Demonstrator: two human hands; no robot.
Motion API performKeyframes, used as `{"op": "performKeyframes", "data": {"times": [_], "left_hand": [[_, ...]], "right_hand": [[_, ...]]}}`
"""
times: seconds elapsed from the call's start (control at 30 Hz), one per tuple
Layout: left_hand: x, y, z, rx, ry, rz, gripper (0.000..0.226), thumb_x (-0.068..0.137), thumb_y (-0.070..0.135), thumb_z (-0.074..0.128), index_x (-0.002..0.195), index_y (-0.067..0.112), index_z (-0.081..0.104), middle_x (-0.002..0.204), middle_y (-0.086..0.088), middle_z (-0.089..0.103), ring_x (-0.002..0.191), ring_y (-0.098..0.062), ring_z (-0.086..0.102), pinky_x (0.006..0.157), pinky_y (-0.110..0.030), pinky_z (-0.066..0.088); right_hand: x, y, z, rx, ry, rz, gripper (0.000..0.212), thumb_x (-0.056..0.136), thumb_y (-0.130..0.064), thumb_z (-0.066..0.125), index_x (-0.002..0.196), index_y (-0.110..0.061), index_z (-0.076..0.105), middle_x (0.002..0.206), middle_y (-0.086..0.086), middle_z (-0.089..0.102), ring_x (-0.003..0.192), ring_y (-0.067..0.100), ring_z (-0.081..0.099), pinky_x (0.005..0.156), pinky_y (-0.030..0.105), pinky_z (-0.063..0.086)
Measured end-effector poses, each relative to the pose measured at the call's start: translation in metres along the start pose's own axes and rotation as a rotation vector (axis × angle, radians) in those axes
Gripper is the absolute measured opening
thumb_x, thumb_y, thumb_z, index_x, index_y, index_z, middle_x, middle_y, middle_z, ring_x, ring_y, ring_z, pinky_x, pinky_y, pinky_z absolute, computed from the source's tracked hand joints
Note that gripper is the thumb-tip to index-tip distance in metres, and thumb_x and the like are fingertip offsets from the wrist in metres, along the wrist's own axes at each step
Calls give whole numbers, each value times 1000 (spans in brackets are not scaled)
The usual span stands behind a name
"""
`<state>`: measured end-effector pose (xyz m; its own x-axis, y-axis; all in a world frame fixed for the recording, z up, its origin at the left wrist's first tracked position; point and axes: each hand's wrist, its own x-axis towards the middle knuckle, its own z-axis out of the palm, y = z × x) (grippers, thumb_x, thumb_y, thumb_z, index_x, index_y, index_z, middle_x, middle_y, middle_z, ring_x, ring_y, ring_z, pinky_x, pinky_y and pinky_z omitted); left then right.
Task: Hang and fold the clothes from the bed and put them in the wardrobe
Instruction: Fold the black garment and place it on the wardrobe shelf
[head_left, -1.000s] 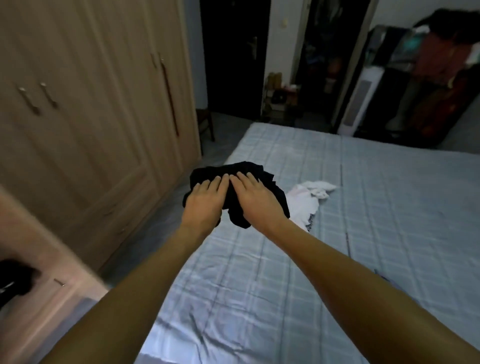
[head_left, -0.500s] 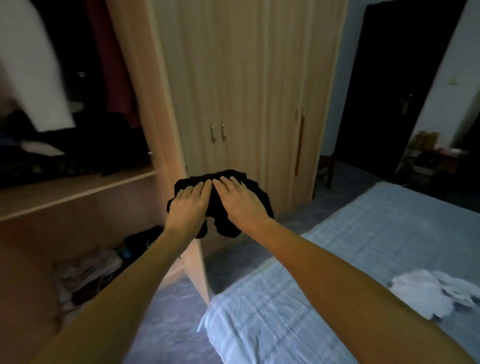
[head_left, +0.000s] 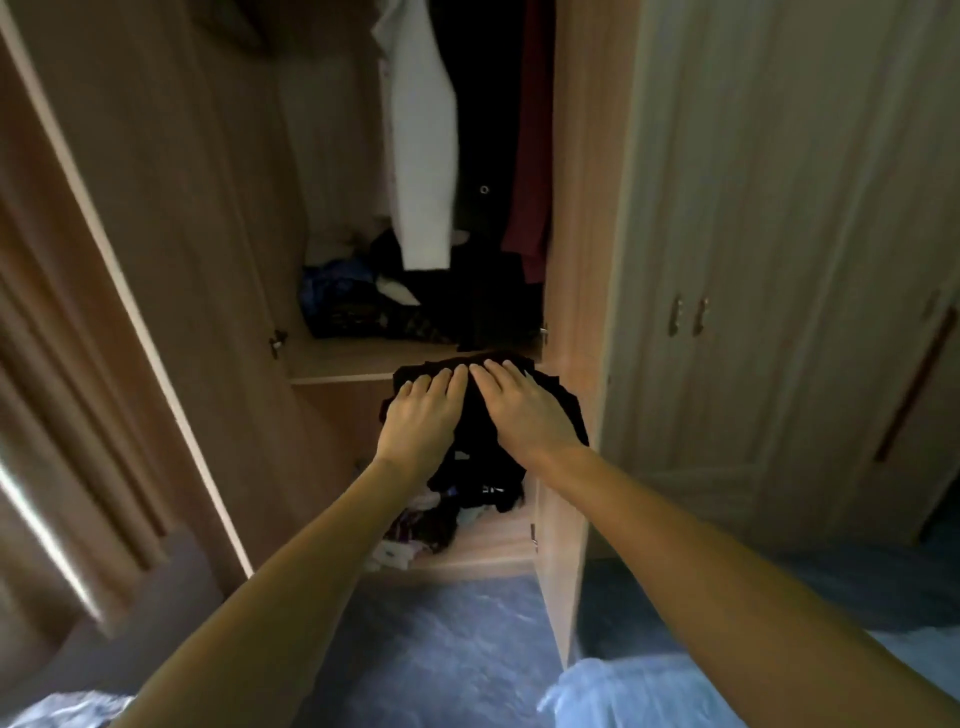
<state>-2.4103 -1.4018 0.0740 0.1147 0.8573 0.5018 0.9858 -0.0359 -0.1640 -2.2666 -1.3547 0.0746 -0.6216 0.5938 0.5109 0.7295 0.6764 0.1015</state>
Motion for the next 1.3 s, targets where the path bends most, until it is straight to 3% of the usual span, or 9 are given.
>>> {"op": "performKeyframes", "data": {"times": [0.33,0.53,1.3], "left_hand": [[65,-141,49,51,58,-28,68,58,-8,78,122,-3,57,110,-20,66,93,-39,66,72,-46,58],[114,-216,88,31,95,-38,66,60,-12,73,123,-3,56,113,-21,65,95,-39,66,74,-47,58],[289,-410,292,104,-21,-215,70,47,-7,83,115,-2,63,101,-20,70,83,-37,69,63,-42,59]], "right_hand": [[147,-38,59,-5,30,-52,67,92,-1,50,149,-8,16,153,15,26,142,33,22,114,40,24],[234,-45,101,-14,33,-73,63,94,-2,47,149,-7,18,152,16,28,141,34,25,114,42,25],[513,-6,344,114,-28,-260,71,86,2,56,148,-6,23,149,17,34,138,35,31,113,41,26]]}}
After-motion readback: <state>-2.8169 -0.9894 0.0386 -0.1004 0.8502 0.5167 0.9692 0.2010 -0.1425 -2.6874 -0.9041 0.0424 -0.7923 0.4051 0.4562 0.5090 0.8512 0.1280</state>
